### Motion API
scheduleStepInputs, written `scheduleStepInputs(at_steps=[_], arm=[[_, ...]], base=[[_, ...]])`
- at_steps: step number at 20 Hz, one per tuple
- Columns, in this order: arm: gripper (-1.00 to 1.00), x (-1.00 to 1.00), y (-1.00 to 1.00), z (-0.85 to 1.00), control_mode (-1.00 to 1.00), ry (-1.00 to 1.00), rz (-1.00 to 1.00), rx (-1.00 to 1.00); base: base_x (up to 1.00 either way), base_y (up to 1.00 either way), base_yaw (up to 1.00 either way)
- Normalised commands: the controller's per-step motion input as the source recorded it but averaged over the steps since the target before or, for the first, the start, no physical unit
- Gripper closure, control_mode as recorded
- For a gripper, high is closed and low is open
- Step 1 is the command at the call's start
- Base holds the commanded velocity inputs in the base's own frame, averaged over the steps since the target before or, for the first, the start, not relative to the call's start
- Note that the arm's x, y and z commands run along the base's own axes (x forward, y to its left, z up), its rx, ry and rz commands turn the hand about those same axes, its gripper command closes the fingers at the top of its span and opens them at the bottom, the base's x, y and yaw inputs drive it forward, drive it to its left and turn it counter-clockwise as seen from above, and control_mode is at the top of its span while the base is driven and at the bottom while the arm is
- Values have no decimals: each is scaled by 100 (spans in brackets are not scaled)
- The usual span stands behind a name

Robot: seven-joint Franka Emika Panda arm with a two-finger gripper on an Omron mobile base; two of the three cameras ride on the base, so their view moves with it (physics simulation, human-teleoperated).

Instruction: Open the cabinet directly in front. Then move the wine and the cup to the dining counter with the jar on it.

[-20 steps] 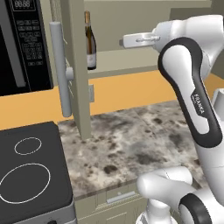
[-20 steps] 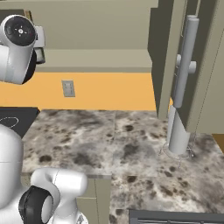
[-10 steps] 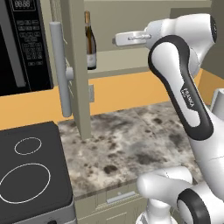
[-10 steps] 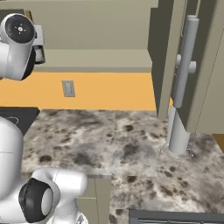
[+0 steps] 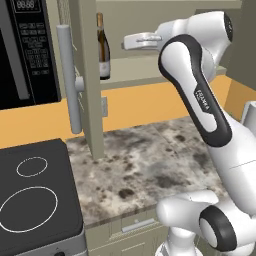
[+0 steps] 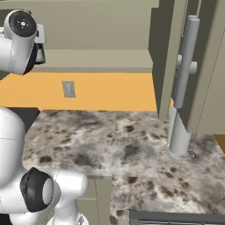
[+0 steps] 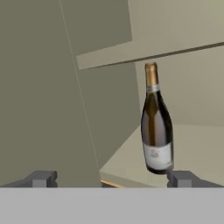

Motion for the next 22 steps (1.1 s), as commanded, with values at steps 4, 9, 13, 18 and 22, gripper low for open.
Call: scheduleStepInputs(at_steps=[4, 9, 13, 18, 22], arm=[[-100, 34, 4, 0, -100, 3, -3, 0], [-100, 19, 7, -2, -100, 0, -1, -1], [-100, 12, 4, -8, -100, -1, -1, 0], [-100, 11, 7, -5, -100, 0, 0, 0], [-100, 21, 10, 0, -100, 0, -1, 0]], base=[[0, 0, 0], [0, 0, 0], [0, 0, 0], [0, 0, 0], [0, 0, 0]])
